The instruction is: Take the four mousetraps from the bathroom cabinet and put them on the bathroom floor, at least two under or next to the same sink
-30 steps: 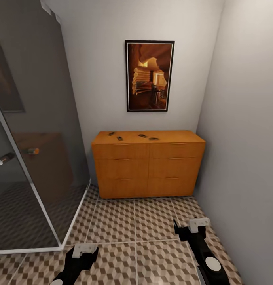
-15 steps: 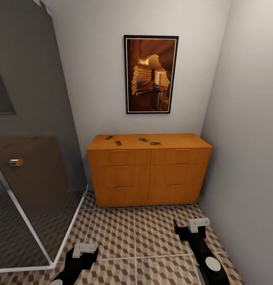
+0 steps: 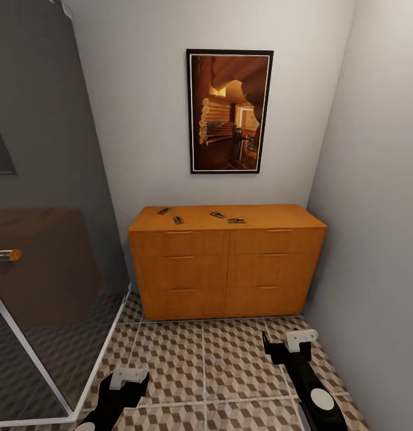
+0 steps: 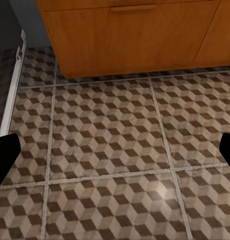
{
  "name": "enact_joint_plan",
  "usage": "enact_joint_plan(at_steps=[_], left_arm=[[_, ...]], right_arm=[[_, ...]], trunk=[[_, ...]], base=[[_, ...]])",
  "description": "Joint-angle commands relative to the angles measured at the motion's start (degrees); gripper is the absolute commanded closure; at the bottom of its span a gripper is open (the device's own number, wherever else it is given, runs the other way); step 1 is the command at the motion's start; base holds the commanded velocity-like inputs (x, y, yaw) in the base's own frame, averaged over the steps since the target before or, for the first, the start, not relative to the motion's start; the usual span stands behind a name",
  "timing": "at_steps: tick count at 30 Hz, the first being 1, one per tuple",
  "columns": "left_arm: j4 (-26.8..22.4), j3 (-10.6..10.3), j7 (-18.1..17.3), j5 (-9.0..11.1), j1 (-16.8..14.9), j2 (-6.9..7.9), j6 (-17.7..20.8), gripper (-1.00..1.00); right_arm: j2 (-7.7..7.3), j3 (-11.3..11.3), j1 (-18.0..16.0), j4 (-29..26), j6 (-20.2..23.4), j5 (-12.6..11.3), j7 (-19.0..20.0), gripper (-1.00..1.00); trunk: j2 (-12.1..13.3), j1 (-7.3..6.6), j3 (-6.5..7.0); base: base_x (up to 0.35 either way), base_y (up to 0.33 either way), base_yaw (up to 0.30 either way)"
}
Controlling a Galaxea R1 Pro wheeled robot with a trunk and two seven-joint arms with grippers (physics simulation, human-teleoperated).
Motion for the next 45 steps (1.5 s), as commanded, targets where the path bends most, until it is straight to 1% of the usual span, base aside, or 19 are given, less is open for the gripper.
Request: enact_joint_plan(at_steps=[1,29,32,33,37,43,45], left_arm=[[-0.10,-0.07,-0.03,-0.03,-0.03,0.04,0.32,-1.00],[0.06,-0.15,-0.03,-0.01,-0.02,0.04,0.26,-1.00],[0.11,-0.47,-0.01,0.00,-0.03,-0.02,0.24,-1.00],[0.11,-1.13,0.08,-0.02,-0.05,-0.27,0.24,-1.00],[0.23,-1.45,0.15,0.00,-0.02,-0.36,0.24,-1.00],[2.32,-1.62,-0.02,0.10,-0.02,-0.29,0.19,-1.00],[4.62,-1.56,-0.08,0.38,-0.01,-0.03,0.17,-1.00]], right_arm=[[0.01,0.05,-0.03,-0.09,0.40,0.60,-0.13,-1.00],[-0.06,0.05,-0.03,-0.09,0.40,0.60,-0.14,-1.00],[-0.08,0.05,-0.03,-0.09,0.40,0.60,-0.13,-1.00],[-0.08,0.05,-0.03,-0.09,0.40,0.60,-0.12,-1.00],[-0.15,0.05,-0.03,-0.09,0.40,0.60,-0.09,-1.00],[-0.17,-0.02,-0.03,-0.10,0.38,0.60,0.01,-1.00],[-0.18,-0.03,-0.03,-0.10,0.38,0.60,0.06,-1.00]], trunk=[[-0.04,0.00,-0.06],[-0.04,0.00,-0.06],[-0.04,0.00,-0.06],[-0.04,0.00,-0.06],[-0.04,0.00,-0.06],[-0.04,0.00,-0.06],[-0.04,0.00,-0.06]], base=[[0.009,0.000,0.000],[0.000,0.000,0.000],[0.000,0.000,0.000],[0.000,0.000,0.000],[0.000,0.000,0.000],[0.000,0.000,0.000],[0.000,0.000,0.000]])
